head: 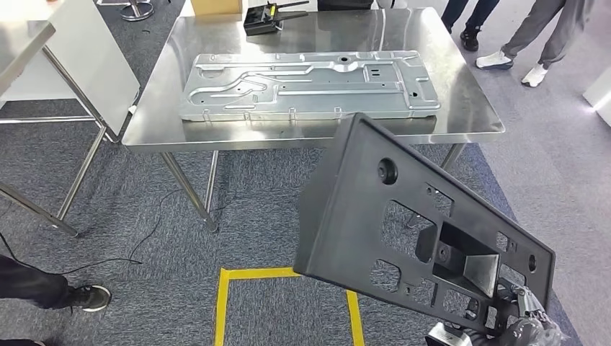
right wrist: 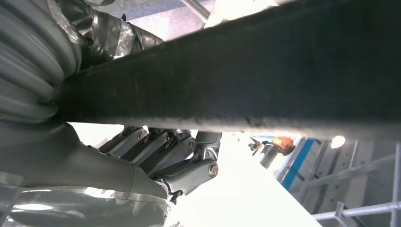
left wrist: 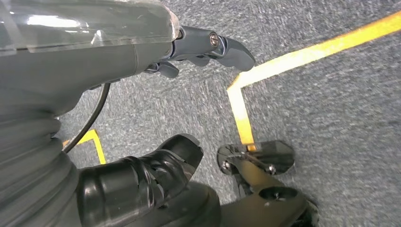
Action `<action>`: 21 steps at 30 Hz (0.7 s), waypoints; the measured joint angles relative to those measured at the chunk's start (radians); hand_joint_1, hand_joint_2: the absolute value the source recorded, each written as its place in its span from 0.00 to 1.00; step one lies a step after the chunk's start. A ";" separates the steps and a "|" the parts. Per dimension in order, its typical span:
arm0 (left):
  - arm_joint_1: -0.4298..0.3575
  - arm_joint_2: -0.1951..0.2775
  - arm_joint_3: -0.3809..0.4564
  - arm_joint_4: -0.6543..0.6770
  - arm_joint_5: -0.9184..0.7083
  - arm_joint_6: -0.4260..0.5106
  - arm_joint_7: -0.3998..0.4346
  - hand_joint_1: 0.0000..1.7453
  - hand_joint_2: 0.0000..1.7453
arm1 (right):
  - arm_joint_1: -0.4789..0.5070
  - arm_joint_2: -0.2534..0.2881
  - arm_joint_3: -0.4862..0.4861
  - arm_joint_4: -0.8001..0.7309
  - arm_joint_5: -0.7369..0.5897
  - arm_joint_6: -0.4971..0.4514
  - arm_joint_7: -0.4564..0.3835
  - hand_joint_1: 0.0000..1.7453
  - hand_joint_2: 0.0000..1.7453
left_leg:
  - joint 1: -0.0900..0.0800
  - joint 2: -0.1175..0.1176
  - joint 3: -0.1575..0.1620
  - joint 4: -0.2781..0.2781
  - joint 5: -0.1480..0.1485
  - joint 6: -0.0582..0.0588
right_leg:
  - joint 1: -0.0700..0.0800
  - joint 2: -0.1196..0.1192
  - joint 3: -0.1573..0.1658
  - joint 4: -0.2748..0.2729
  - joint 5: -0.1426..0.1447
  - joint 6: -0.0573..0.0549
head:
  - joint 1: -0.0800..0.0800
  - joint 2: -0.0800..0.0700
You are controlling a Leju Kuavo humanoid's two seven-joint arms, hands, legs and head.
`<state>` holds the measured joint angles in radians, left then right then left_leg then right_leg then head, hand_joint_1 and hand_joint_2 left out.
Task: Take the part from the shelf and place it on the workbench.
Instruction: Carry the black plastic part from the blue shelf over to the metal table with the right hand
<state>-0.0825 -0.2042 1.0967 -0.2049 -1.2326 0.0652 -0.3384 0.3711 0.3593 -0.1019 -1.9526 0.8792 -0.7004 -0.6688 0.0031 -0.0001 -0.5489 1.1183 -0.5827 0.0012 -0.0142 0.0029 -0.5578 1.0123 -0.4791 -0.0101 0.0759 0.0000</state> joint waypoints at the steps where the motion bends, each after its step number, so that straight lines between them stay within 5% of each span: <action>1: 0.000 0.000 0.000 0.000 0.000 0.000 0.000 0.00 1.00 | 0.000 0.000 0.000 0.000 -0.002 0.000 -0.003 1.00 1.00 | 0.002 0.000 -0.040 0.069 -0.028 -0.005 | 0.000 -0.001 0.003 0.000 -0.004 -0.004 | -0.001 0.000; 3: 0.003 0.000 0.000 0.000 -0.002 0.000 0.000 0.00 1.00 | 0.000 0.000 0.000 0.000 -0.007 0.000 -0.007 1.00 1.00 | 0.007 0.000 -0.110 0.174 -0.050 -0.011 | 0.000 -0.001 0.010 0.000 -0.012 -0.006 | -0.001 0.000; 4: 0.005 0.000 0.000 0.000 -0.003 0.000 0.000 0.00 1.00 | 0.000 0.000 0.000 -0.001 -0.008 0.000 -0.007 1.00 1.00 | 0.009 0.001 -0.122 0.177 -0.030 -0.013 | 0.000 0.001 0.016 0.000 -0.017 -0.005 | 0.000 0.000; 6: 0.006 0.000 0.000 0.000 -0.004 0.000 0.000 0.00 1.00 | 0.000 0.000 0.000 -0.005 -0.010 0.000 -0.007 1.00 1.00 | 0.011 0.001 -0.093 0.073 0.059 -0.013 | -0.001 0.004 0.033 0.001 -0.030 0.000 | 0.000 0.000; 8: 0.006 0.000 0.000 0.000 -0.005 0.000 0.000 0.00 1.00 | 0.000 0.000 0.000 -0.011 -0.011 0.000 -0.007 1.00 1.00 | 0.009 0.000 -0.048 -0.043 0.116 -0.007 | 0.002 0.005 0.044 0.003 -0.044 0.011 | 0.000 0.000; 13: 0.006 0.001 0.000 0.000 -0.005 0.000 0.000 0.00 1.00 | -0.001 0.000 0.000 -0.025 -0.005 0.000 -0.007 1.00 1.00 | 0.007 -0.004 -0.022 -0.090 0.114 0.022 | 0.002 0.003 0.051 0.014 -0.067 0.038 | 0.000 0.000; 15: 0.005 0.001 0.000 0.000 -0.005 0.000 0.000 0.00 1.00 | -0.001 0.000 0.000 -0.029 -0.003 0.000 -0.008 1.00 1.00 | 0.010 -0.005 -0.011 -0.098 0.112 0.034 | 0.000 0.002 0.013 0.095 -0.108 0.046 | 0.001 0.000; 18: 0.004 0.001 0.000 0.000 -0.001 0.005 0.003 0.00 1.00 | -0.001 0.000 0.000 -0.030 -0.003 0.000 -0.010 1.00 1.00 | 0.007 -0.009 -0.002 -0.098 0.102 0.042 | 0.000 0.002 -0.104 0.280 -0.165 0.050 | 0.001 0.000; 19: 0.004 0.001 0.000 0.000 0.000 0.008 0.005 0.00 1.00 | -0.001 0.000 0.000 -0.030 -0.002 0.000 -0.010 1.00 1.00 | 0.007 -0.013 0.003 -0.098 0.098 0.042 | 0.000 0.002 -0.123 0.292 -0.150 0.050 | 0.001 0.000; 21: 0.005 0.001 0.000 0.000 0.001 0.015 0.009 0.00 1.00 | -0.001 0.000 0.000 -0.030 -0.002 0.000 -0.011 1.00 1.00 | 0.006 -0.025 0.018 -0.098 0.088 0.038 | 0.001 0.005 -0.099 0.200 -0.064 0.044 | 0.001 0.000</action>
<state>-0.0778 -0.2033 1.0970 -0.2049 -1.2318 0.0798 -0.3294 0.3705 0.3594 -0.1019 -1.9826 0.8776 -0.7004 -0.6797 0.0094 -0.0250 -0.5309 1.0203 -0.4949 0.0390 -0.0135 0.0079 -0.6569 1.2118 -0.5431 0.0338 0.0772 0.0000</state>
